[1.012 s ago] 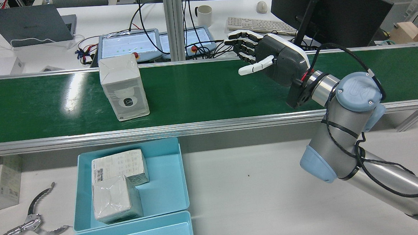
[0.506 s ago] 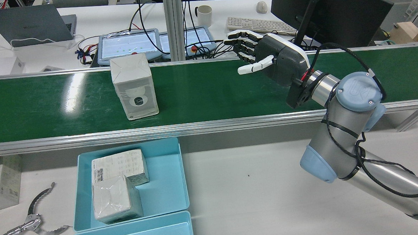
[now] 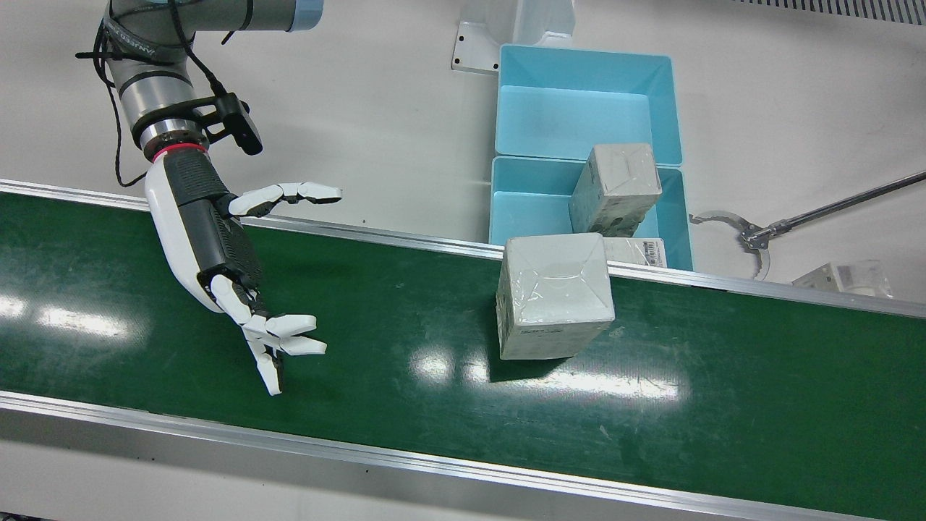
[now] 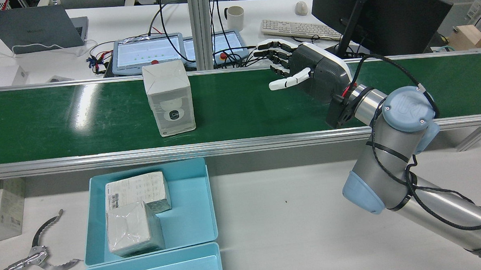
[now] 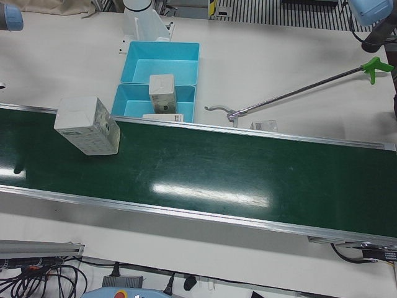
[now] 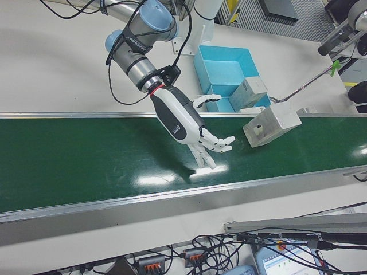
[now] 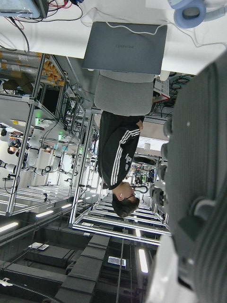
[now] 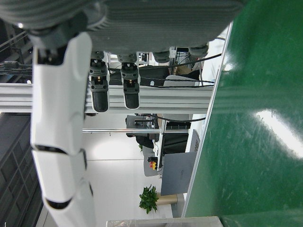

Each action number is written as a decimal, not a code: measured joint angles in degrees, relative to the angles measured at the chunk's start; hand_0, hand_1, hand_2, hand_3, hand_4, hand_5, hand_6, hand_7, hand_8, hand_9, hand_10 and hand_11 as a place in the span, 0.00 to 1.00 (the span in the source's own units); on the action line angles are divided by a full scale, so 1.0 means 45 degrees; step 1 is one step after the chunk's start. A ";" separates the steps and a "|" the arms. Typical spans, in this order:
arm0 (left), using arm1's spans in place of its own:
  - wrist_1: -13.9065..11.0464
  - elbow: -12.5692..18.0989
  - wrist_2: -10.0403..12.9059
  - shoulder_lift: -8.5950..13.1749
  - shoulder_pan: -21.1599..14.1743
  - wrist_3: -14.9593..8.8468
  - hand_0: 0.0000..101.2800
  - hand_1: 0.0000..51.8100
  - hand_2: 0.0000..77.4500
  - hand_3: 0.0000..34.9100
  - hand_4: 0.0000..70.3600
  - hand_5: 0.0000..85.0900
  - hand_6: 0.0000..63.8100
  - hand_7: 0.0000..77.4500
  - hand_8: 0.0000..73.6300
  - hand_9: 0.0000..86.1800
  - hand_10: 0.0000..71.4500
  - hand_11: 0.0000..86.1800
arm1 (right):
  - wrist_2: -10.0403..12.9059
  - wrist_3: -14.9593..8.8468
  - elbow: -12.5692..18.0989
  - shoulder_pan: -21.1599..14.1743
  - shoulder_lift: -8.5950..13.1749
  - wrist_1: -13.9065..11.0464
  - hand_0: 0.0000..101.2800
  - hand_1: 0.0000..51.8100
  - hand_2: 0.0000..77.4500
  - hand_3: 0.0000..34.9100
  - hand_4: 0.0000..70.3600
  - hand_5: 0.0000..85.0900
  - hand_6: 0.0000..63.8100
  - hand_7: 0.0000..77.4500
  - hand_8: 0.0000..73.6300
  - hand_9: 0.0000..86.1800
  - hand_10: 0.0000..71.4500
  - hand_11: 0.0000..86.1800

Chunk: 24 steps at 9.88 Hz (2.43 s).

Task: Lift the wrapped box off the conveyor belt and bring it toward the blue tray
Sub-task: 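Lower the right hand onto the wrapped white box and close fingers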

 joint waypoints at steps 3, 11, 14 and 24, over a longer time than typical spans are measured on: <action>0.0000 0.0000 0.0000 0.0000 0.0000 0.0000 0.00 0.00 0.01 0.00 0.00 0.01 0.00 0.00 0.00 0.00 0.01 0.00 | 0.0002 0.0006 0.0012 -0.0005 -0.0030 -0.0010 0.47 0.28 0.23 0.50 0.13 0.37 0.06 0.30 0.00 0.06 0.00 0.01; 0.0000 0.0000 0.0000 0.0000 0.0000 0.0000 0.00 0.00 0.01 0.00 0.00 0.01 0.00 0.00 0.00 0.00 0.01 0.00 | 0.0034 -0.0369 -0.0059 -0.0233 0.0068 0.0034 0.47 0.29 0.25 0.50 0.14 0.37 0.06 0.30 0.00 0.06 0.00 0.01; 0.0000 0.0000 0.0000 0.0000 0.0000 0.0000 0.00 0.00 0.01 0.00 0.00 0.01 0.00 0.01 0.00 0.00 0.00 0.00 | 0.0046 -0.0453 -0.0562 -0.0306 0.0072 0.0539 0.50 0.34 0.20 0.46 0.12 0.38 0.06 0.30 0.00 0.06 0.00 0.01; 0.0000 0.0000 0.0000 0.0000 0.0000 0.0000 0.00 0.00 0.01 0.00 0.00 0.01 0.01 0.00 0.00 0.00 0.00 0.00 | 0.0132 -0.0546 -0.1140 -0.0763 0.0646 0.0818 0.48 0.33 0.26 0.61 0.10 0.38 0.03 0.30 0.00 0.05 0.00 0.01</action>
